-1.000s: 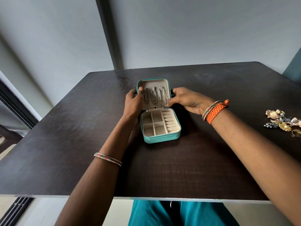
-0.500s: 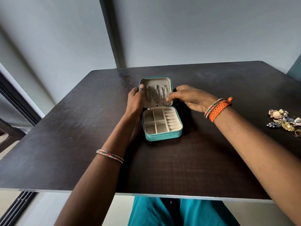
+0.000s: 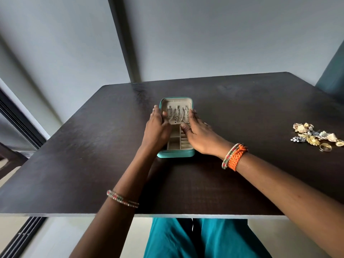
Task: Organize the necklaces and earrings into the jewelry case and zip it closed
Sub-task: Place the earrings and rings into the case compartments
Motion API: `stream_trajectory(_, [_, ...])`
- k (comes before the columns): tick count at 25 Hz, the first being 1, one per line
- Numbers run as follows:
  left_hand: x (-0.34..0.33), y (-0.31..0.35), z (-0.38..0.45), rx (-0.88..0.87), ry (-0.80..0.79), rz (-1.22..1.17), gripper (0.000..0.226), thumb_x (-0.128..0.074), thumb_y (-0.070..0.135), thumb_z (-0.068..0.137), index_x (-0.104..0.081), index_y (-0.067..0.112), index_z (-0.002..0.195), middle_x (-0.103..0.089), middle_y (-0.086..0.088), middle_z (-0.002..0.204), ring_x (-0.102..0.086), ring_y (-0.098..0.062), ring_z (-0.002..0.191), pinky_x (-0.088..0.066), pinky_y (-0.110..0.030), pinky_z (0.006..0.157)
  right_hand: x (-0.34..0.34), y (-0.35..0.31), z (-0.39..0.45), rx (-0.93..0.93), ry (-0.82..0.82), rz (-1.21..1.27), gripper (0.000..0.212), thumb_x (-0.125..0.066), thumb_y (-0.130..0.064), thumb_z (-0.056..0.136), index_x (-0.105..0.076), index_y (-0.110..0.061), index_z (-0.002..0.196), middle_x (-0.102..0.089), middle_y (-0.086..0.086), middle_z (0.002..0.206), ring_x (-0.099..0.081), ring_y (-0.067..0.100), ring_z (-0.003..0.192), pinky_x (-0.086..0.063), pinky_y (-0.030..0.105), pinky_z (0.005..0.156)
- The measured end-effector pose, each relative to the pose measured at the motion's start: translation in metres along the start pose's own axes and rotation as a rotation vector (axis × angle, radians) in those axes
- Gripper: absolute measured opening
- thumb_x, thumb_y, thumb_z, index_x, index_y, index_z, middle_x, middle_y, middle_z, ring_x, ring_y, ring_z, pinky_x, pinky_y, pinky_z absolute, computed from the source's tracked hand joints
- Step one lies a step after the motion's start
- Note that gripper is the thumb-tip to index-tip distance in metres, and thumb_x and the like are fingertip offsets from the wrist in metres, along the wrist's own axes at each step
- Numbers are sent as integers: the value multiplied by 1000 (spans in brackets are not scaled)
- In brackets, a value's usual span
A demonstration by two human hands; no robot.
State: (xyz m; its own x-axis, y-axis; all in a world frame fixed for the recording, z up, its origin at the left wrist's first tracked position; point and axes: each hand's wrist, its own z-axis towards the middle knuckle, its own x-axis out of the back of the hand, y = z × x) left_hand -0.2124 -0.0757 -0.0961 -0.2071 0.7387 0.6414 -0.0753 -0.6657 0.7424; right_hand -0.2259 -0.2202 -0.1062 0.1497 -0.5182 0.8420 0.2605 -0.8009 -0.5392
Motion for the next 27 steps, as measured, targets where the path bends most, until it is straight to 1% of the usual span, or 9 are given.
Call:
stream_trajectory(4, [-3,-2,-15,-16,-80,39,52,-27,28,103,-18,6,149,-19,-12,157,-17,-24,145,-16,-26,112,0,-1,1,-27,-5,-45,66,-19,-43,102,12,-10,149,10,6,159,6,16,147,2,39,117])
stream_trajectory(7, [-4,-6,-12,-7,-110,94,55,-24,33,103,-15,6,150,-14,-10,158,-11,-19,147,-11,-26,115,5,-1,0,-59,7,-77,66,-19,-49,100,1,-13,151,-6,8,160,-7,21,148,-2,44,118])
stream_trajectory(9, [-4,-7,-13,-17,-75,130,54,-24,34,102,-20,8,149,-18,-11,158,-13,-21,146,-13,-34,117,10,-1,-7,-71,34,-57,66,-17,-53,98,-2,-18,152,-17,8,159,-15,24,146,-5,48,116])
stream_trajectory(12, [-5,7,-21,-105,104,280,50,-28,32,101,-26,12,147,-25,-11,155,-19,-25,145,-17,-45,116,22,1,-21,-93,150,-6,68,-20,-53,98,-6,-14,152,-27,9,155,-29,29,141,-15,52,112])
stream_trajectory(15, [-15,46,-38,-303,203,314,49,-31,29,100,-31,8,145,-30,-11,153,-19,-24,145,-12,-40,116,48,13,-45,-99,376,-31,52,-35,-43,98,-36,-14,142,-46,9,143,-45,30,129,-31,46,105])
stream_trajectory(17, [-34,77,-49,-475,188,266,51,-34,28,94,-41,6,139,-41,-14,146,-30,-28,140,-19,-40,115,71,33,-67,-89,491,-85,39,-47,-35,94,-52,-18,128,-56,7,132,-52,29,121,-37,41,99])
stream_trajectory(20, [-72,118,-60,-587,55,102,44,-45,15,85,-51,8,128,-57,-15,128,-51,-32,120,-37,-36,101,105,78,-103,-172,551,-164,30,-54,-26,88,-62,-21,116,-61,3,125,-55,26,117,-40,40,98])
stream_trajectory(24, [-126,143,-65,-547,-253,-21,40,-52,10,87,-52,11,127,-58,-10,126,-52,-23,119,-36,-24,95,126,135,-147,-336,580,-164,29,-54,-13,84,-70,-27,103,-67,0,116,-57,26,115,-41,42,98])
stream_trajectory(27, [-154,149,-67,-461,-392,-88,36,-53,10,89,-54,11,124,-61,-9,121,-55,-21,115,-39,-25,96,125,165,-171,-393,628,-139,26,-56,-6,84,-72,-25,93,-68,-1,97,-62,24,101,-45,42,92])
